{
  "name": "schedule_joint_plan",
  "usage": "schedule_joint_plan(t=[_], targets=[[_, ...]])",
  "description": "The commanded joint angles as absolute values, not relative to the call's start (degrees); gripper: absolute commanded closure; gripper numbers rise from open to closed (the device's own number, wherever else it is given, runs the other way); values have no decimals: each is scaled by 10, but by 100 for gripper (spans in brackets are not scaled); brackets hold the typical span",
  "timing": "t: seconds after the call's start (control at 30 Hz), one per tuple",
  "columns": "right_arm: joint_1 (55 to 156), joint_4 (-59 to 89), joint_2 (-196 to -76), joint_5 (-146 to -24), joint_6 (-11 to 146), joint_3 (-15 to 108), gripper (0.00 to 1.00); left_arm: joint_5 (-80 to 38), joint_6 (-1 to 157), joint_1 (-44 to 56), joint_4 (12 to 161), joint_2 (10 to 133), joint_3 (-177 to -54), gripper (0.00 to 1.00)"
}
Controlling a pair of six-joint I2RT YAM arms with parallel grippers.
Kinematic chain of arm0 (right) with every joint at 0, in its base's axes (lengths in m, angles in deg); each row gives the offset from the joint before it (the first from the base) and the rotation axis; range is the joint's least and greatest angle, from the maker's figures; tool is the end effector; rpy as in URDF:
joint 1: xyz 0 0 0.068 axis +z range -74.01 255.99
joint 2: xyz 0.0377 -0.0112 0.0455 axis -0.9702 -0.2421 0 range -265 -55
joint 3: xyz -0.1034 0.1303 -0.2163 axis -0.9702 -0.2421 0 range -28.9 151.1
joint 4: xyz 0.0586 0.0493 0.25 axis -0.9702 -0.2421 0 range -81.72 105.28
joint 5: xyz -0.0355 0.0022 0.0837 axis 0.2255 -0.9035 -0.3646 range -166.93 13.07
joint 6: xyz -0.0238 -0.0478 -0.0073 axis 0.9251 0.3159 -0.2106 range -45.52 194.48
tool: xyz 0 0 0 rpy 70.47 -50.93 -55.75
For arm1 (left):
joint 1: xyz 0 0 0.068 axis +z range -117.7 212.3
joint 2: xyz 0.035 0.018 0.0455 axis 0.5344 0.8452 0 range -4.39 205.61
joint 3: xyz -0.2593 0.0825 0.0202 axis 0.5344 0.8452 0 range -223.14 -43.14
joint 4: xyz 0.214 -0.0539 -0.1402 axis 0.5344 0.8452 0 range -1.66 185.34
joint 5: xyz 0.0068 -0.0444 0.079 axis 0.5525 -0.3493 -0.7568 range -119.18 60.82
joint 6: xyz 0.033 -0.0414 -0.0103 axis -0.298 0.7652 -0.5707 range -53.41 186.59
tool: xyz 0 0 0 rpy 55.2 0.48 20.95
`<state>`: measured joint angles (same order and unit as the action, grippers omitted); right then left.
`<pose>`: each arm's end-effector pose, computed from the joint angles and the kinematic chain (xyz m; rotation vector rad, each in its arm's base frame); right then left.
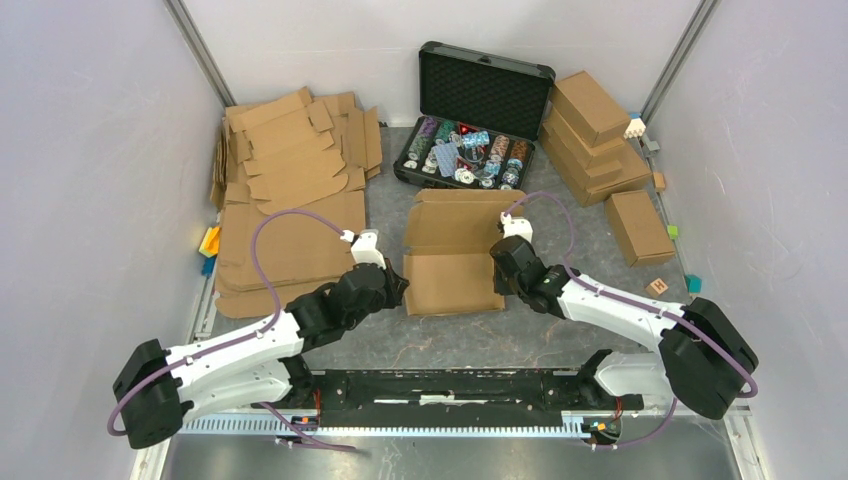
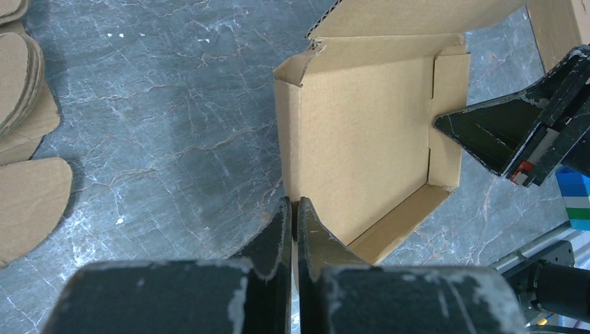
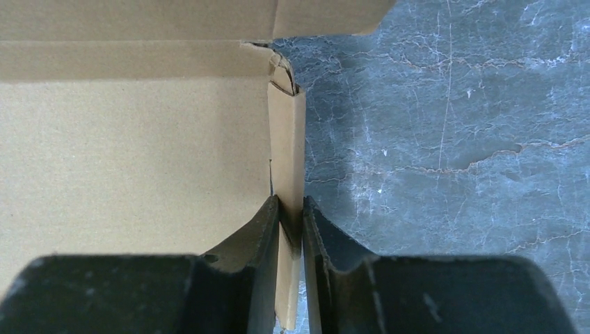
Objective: Fold the paper box
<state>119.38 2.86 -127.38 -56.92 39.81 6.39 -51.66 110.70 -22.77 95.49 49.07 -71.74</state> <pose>0.1839 0.1570 0.1836 -0.0265 2.3785 0.2261 0.1262 -0.1569 0.2205 -0.0302 2.1453 -0.6253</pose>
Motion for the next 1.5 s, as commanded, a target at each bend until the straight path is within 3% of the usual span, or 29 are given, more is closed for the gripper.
schedule_joint_plan(t=[0.0,0.23,0.57,0.73,0.93,1.23,1.47], targets=[[1192,43,-1268,-549,400,76,76,-541,1122,-231,932,488,-716,97],[1192,44,-1254,-575,413,54,62,-528,1118,-230,929,551,-732,92],[1192,39,-1240,-568,427,34,53,-504,1114,-229,908,651,-745,81],[1191,32,-1235,-562,435,32,52,-487,1111,-218,919,674,-750,63],[1187,21,-1210,-557,445,31,41,-443,1089,-188,952,682,-772,43],[1184,38,-1245,-559,460,34,44,-425,1052,-172,993,738,-832,56],[1183,59,-1279,-558,463,36,47,-468,1036,-172,1040,775,-864,59]])
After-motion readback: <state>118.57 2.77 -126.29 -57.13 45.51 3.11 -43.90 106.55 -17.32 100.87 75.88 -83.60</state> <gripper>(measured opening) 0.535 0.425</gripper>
